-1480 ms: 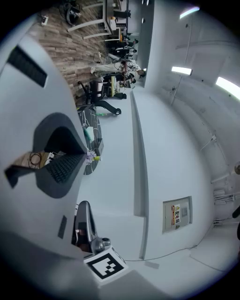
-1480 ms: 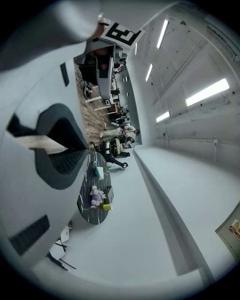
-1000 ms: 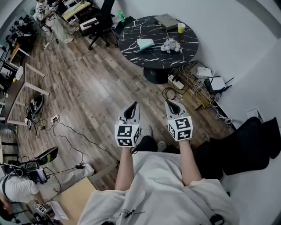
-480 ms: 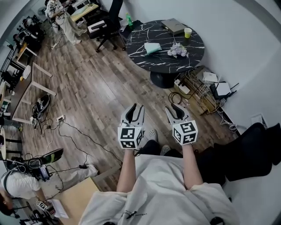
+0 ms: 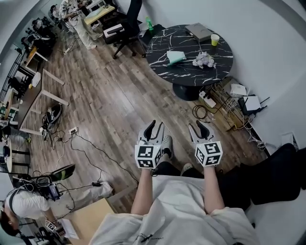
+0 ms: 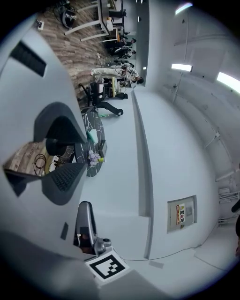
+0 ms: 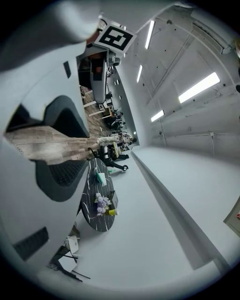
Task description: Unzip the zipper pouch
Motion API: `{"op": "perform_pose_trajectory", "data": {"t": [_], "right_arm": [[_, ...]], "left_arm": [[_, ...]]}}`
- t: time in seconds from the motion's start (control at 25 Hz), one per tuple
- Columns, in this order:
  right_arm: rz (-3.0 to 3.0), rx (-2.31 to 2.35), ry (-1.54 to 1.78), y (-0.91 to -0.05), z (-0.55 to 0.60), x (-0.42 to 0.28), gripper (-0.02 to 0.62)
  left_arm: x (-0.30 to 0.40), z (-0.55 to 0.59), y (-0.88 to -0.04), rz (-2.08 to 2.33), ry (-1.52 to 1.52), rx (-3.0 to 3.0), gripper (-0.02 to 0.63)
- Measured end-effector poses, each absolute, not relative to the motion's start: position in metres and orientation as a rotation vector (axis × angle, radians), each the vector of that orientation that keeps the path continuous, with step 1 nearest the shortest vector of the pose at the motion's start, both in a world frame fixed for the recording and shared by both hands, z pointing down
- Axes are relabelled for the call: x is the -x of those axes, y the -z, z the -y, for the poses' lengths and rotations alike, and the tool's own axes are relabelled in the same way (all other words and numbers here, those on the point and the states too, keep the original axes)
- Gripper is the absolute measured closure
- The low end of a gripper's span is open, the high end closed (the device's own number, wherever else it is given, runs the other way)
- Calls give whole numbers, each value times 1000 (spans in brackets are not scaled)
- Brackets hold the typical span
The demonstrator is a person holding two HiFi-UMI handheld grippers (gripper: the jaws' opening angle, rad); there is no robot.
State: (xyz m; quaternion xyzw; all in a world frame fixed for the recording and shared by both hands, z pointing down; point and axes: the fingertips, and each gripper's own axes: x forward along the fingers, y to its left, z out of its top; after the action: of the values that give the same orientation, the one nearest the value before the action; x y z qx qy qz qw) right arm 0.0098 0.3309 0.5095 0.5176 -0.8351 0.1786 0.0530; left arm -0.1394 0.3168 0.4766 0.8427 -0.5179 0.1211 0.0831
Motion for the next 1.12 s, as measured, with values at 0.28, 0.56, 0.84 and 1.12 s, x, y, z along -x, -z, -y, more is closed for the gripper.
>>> {"op": "perform_pose_trajectory", "data": {"t": [0.28, 0.56, 0.84, 1.12], "right_arm": [[2480, -1714, -564, -508, -259, -18, 436], [2437, -1777, -528, -492, -185, -16, 434], [2401, -1803, -526, -490, -122, 4, 400], [2374, -1854, -553, -497, -90, 29, 402]], "left_arm": [[148, -243, -476, 1486, -369, -2557, 472], [150, -149, -460, 1402, -304, -2603, 472], [163, -77, -471, 1314, -310, -2604, 472], [181, -34, -479, 1224, -298, -2624, 472]]}}
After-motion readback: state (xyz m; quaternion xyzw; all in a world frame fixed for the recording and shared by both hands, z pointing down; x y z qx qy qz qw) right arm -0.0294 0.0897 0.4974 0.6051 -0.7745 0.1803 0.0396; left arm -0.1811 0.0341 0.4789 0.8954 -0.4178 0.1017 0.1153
